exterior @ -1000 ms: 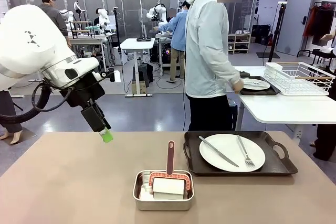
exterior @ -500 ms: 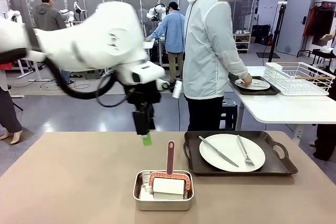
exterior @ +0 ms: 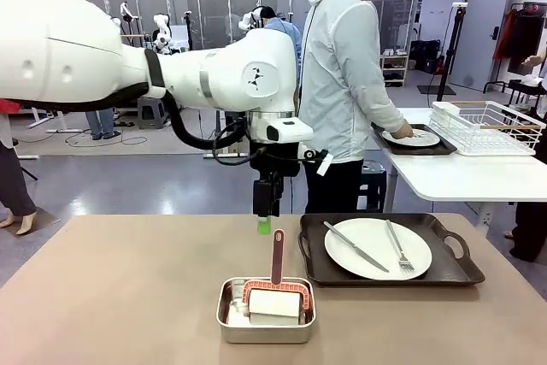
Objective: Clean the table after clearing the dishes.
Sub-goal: When the left (or right) Handle tray is removed, use the left hand (or right hand) to clean the left (or right) side of the table with the Lint Roller.
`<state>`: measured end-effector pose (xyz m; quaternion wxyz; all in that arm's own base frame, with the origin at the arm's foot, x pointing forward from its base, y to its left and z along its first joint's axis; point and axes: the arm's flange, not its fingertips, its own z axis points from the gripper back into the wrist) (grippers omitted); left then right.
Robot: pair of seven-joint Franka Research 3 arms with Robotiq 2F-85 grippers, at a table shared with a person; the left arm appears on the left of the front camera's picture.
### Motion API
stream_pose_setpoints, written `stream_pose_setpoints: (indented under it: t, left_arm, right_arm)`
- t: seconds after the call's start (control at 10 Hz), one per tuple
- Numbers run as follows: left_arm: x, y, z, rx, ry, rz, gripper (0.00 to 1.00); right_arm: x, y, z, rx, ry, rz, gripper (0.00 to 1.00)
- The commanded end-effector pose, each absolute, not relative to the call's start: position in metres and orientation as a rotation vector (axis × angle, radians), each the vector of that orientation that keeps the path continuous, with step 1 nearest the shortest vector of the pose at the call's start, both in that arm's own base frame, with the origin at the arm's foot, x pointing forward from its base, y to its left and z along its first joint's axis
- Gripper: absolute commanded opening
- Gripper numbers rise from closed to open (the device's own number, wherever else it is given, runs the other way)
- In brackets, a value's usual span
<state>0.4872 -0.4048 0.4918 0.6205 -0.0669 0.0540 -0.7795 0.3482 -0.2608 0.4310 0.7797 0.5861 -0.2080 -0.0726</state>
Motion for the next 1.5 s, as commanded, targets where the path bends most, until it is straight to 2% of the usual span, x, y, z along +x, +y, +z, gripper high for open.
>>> stream_pose_setpoints:
  t: [0.0, 0.5, 1.2, 1.3, 1.4]
  left_arm:
    - [0.514, -0.425, 0.493, -0.187, 0.221, -1.807, 1.00]
    - [0.543, -0.423, 0.450, -0.278, 0.252, -1.798, 1.00]
    - [0.536, -0.424, 0.407, -0.365, 0.304, -1.755, 1.00]
    - [0.535, -0.425, 0.405, -0.370, 0.311, -1.756, 0.98]
    - [0.534, -0.426, 0.401, -0.376, 0.318, -1.751, 0.92]
  right_arm:
    - [0.346, -0.261, 0.434, 1.274, -0.452, -0.151, 1.00]
    - [0.346, -0.261, 0.434, 1.274, -0.452, -0.151, 1.00]
    - [0.346, -0.261, 0.434, 1.274, -0.452, -0.151, 1.00]
    - [0.346, -0.261, 0.434, 1.274, -0.452, -0.151, 1.00]
    - [0.346, -0.261, 0.434, 1.274, -0.452, -0.151, 1.00]
